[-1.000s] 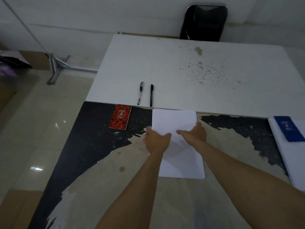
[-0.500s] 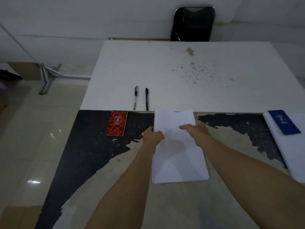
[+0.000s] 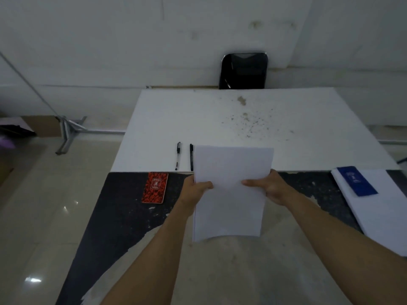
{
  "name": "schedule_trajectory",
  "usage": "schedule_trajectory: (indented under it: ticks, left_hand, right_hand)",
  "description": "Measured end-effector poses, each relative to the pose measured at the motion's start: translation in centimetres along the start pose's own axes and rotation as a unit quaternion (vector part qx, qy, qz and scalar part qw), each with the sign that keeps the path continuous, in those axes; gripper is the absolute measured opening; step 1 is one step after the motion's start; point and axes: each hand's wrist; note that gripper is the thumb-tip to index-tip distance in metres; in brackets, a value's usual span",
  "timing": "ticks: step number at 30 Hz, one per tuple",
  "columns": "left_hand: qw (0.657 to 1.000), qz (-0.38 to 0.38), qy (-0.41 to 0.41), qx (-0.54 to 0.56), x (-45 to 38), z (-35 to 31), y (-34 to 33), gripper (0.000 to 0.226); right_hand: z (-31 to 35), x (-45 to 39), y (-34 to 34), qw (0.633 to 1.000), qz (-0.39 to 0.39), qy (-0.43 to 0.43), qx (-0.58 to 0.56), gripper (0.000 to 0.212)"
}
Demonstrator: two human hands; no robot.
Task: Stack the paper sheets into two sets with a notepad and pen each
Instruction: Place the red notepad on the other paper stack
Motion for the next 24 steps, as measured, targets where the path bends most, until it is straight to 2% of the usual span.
schedule_trajectory:
  ticks: [4,6,10,16,24]
  left_hand:
    - [0.998,-0.006,-0.061,0.015,1.5,-4.1,-0.7,0.025]
    - [0.995,-0.006,-0.101,0.007,2.3,-5.7,-0.9,0.023]
    - [0.988,-0.005,-0.152,-0.004,3.5,-6.4,-1.2,0.027]
    - [0.99,-0.023,-0.139,0.001,3.8,-2.1,-1.1,0.033]
    - [0.988,-0.107,-0.105,-0.025,2.7,2.0,-1.9,0.017]
  right_hand:
    - [4.4,1.0,-0.4,0.995,-0.024,0.101,0.005,0.061]
    - [6.0,1.6,-0.4,0.989,-0.03,0.145,0.007,0.052]
    - [6.6,2.7,-0.4,0.98,-0.045,0.196,-0.004,0.038]
    - [2.5,3.7,-0.9,0.982,-0.057,0.177,0.003,0.038]
    - [-1.7,3.4,-1.9,0.983,-0.063,0.162,0.048,0.043]
Point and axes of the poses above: each hand's wrist, its own x-axis away from the middle knuckle, its own y-axis out of the back of the hand, z = x × y, and after that the axes turned 9 degrees about y, right-handed
